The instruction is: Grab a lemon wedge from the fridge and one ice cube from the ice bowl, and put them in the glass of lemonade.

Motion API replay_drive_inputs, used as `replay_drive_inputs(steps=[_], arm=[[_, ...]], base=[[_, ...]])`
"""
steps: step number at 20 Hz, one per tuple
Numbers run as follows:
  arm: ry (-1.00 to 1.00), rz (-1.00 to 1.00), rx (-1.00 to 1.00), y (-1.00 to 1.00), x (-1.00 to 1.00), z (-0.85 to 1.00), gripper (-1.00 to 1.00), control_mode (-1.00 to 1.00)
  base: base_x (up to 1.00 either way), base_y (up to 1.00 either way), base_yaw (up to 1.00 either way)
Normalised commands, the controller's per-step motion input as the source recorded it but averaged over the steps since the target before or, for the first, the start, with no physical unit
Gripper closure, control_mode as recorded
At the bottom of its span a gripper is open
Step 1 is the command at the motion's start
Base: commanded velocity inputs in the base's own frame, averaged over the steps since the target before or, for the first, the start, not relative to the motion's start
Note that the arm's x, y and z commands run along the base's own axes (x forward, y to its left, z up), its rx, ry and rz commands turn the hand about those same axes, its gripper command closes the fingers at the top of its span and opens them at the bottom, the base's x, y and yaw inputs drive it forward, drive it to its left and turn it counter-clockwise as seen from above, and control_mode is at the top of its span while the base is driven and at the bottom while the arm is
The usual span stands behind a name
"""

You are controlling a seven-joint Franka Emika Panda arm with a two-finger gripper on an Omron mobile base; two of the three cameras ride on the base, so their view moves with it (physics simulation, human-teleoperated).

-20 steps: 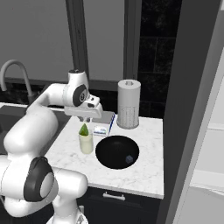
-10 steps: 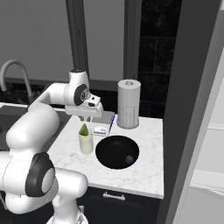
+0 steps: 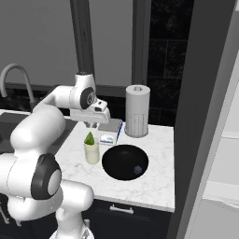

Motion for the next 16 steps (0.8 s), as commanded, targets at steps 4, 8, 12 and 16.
replay_drive_inputs(steps=[4,8,12,16], arm=[[0.0,0.0,0.0,0.0,0.0,0.0,1.0,-1.0],[0.0,0.0,0.0,0.0,0.0,0.0,1.0,-1.0],[0.0,0.0,0.0,0.0,0.0,0.0,-1.0,-1.0],[0.0,0.0,0.0,0.0,0.0,0.0,-1.0,-1.0]], base=[[0.0,0.0,0.0],[0.0,0.0,0.0],[0.0,0.0,0.0],[0.0,0.0,0.0]])
